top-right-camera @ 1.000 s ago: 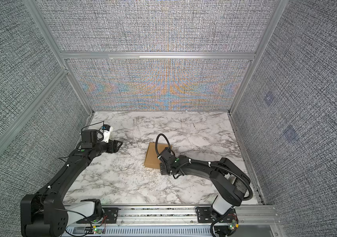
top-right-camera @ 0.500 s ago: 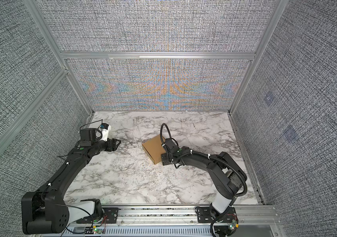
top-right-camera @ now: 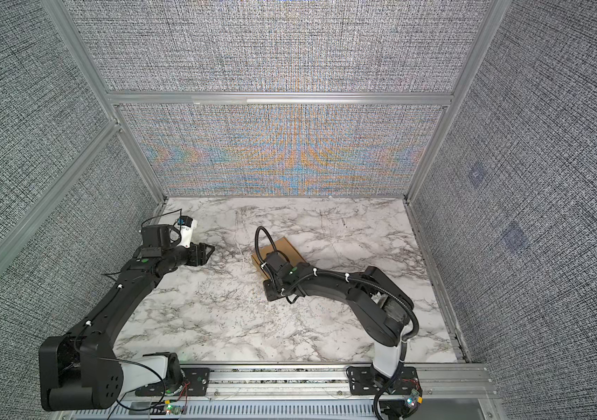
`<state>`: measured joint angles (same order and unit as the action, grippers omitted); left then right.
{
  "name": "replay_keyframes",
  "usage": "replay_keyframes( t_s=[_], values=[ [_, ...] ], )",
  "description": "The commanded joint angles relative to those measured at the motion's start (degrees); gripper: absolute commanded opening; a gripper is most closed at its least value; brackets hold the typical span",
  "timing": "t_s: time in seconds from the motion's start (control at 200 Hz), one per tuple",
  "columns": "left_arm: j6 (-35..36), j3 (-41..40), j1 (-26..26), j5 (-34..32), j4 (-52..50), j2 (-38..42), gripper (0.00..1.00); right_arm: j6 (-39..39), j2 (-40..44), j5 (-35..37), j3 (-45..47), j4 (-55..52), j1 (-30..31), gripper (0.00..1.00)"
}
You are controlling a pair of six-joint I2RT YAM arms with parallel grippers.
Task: Assemble paper box
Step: Move the paper box to the top-center of the table.
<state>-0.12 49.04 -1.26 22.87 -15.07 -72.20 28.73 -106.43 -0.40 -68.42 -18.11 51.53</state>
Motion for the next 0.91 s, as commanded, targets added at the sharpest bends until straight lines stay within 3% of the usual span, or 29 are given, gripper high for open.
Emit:
replay_keyframes(
  t_s=[0.0,0.54,0.76,0.9],
  values=[
    [0.3,0.2,0.2,0.3,0.1,0.5,0.7,-2.2,-3.2,-1.3,-3.8,-0.6,-1.2,0.15],
    [1.1,0.8,0.3,-0.3,-0.1,-0.1,0.7,-4.2,-14.3,-3.9,-17.9,-0.7,-5.8,0.15],
    [1.2,0.2,0.2,-0.2,0.0,0.1,0.7,-4.5,-13.3,-4.4,-17.3,-2.2,-6.3,0.15],
    [1.5,0.1,0.3,-1.1,0.6,0.0,0.71,-4.1,-9.5,-3.4,-12.1,-0.9,-6.3,0.15]
  ],
)
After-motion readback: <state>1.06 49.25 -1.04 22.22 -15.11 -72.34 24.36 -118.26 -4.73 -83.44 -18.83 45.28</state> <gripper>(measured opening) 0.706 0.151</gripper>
